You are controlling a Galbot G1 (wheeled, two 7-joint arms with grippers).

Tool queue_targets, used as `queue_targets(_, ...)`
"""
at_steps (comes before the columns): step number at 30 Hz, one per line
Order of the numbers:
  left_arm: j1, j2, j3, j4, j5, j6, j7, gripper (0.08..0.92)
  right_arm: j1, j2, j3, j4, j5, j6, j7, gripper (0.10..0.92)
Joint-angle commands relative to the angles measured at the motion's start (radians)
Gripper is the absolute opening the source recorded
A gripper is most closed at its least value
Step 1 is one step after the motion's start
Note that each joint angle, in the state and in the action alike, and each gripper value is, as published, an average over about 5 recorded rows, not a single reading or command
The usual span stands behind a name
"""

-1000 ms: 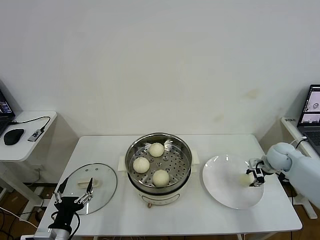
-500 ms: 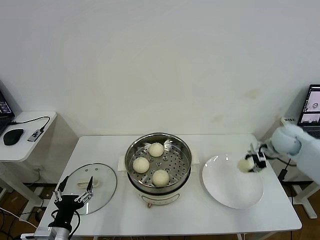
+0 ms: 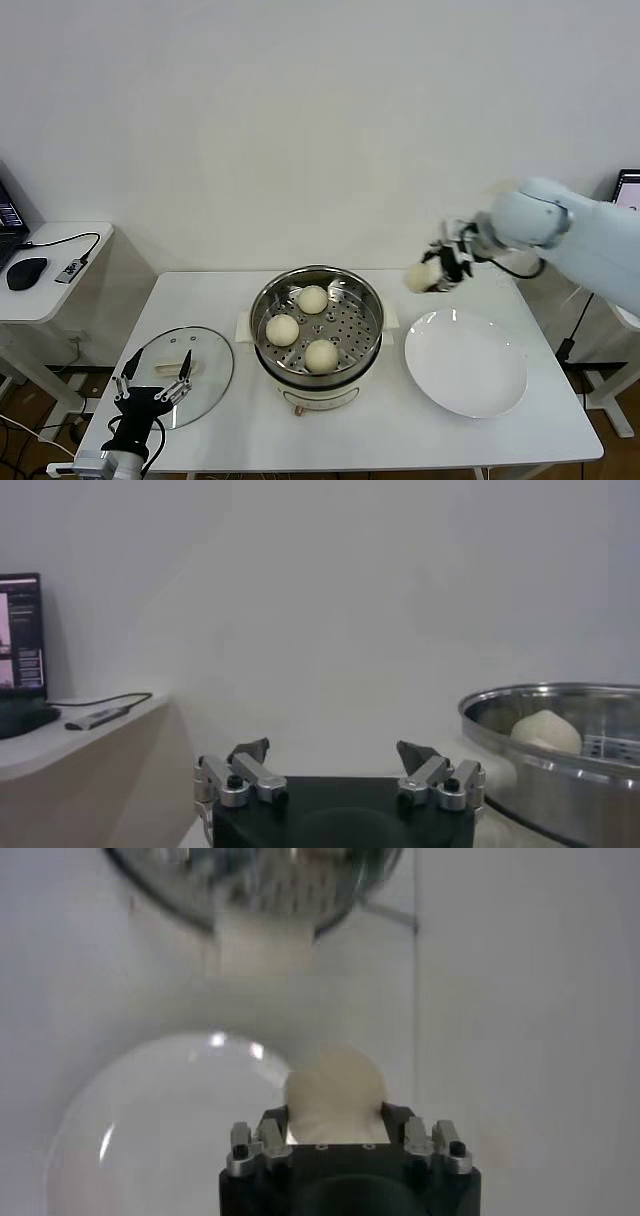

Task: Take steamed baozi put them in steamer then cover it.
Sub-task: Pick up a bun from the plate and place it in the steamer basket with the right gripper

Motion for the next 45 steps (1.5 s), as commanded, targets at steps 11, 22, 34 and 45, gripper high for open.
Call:
queue_targets(11, 0.004, -0.014, -0.022, -0.013, -0.006, 0.003, 0.0, 0.823, -0.045, 0.323, -0.14, -0.041, 0.211, -0.177, 0.178, 0.594)
queue_targets(22, 0.0, -0.015, -0.023, -0.01, -0.008, 0.003, 0.0, 0.823, -0.111, 0.352, -0.139, -0.106, 0.14, -0.176, 0.176, 0.593)
queue_targets(34, -0.005, -0.015, -0.018, 0.001, -0.01, 0.0, 0.0, 0.823, -0.158, 0.343, -0.115, -0.13, 0.1, -0.175, 0.191, 0.594)
queue_targets(45, -0.005, -0.016, -0.016, 0.001, -0.009, -0.002, -0.003, 0.823, -0.123, 0.271, -0.036, -0.057, 0.105, -0.174, 0.177, 0.772)
